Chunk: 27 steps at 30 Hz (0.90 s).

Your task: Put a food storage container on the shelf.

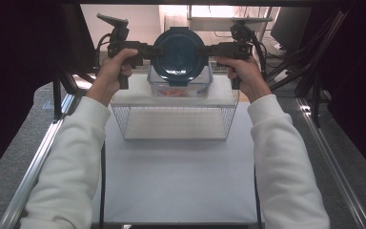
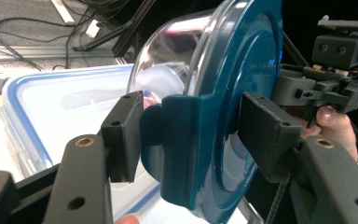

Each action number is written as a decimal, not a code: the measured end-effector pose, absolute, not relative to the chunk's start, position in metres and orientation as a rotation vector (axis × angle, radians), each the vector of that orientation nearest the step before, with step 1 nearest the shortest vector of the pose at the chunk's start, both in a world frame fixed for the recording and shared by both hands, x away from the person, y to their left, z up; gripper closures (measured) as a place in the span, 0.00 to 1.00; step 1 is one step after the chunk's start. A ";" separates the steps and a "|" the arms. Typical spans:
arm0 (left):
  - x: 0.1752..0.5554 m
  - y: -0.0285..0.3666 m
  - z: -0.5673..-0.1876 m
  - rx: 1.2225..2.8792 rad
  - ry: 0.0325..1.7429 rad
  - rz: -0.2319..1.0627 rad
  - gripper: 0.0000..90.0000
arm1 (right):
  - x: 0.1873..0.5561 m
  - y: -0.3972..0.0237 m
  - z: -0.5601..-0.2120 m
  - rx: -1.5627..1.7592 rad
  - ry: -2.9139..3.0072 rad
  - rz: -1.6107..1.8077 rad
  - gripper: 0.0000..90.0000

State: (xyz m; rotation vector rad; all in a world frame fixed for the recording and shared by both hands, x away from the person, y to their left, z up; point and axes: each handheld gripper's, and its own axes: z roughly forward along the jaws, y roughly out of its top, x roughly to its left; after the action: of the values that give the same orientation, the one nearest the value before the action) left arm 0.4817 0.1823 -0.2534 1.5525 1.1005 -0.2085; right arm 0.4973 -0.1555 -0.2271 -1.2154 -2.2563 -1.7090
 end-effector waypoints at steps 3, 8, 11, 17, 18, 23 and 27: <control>0.485 0.182 -0.253 1.552 1.102 -0.214 0.47 | 0.500 -0.156 -0.228 -1.224 -2.242 -1.717 0.52; 0.491 0.181 -0.256 1.524 1.142 -0.228 0.47 | 0.508 -0.157 -0.231 -1.265 -2.185 -1.697 0.51; 0.493 0.180 -0.257 1.523 1.170 -0.226 0.44 | 0.513 -0.156 -0.234 -1.293 -2.159 -1.661 0.49; 0.505 0.178 -0.266 1.481 1.233 -0.270 0.42 | 0.528 -0.156 -0.248 -1.388 -2.015 -1.592 0.47; 0.505 0.178 -0.266 1.481 1.233 -0.270 0.41 | 0.531 -0.157 -0.251 -1.402 -1.991 -1.590 0.46; 0.509 0.178 -0.273 1.450 1.239 -0.298 0.40 | 0.537 -0.159 -0.260 -1.426 -1.912 -1.615 0.46; 0.509 0.178 -0.274 1.452 1.220 -0.274 0.39 | 0.537 -0.159 -0.259 -1.431 -1.920 -1.627 0.46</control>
State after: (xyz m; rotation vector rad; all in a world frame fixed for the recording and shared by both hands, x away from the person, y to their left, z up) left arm 0.5087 0.1778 -0.2743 1.4515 1.2197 -0.2743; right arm 0.5366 -0.1588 -0.2594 -1.4306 -1.9198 -1.6268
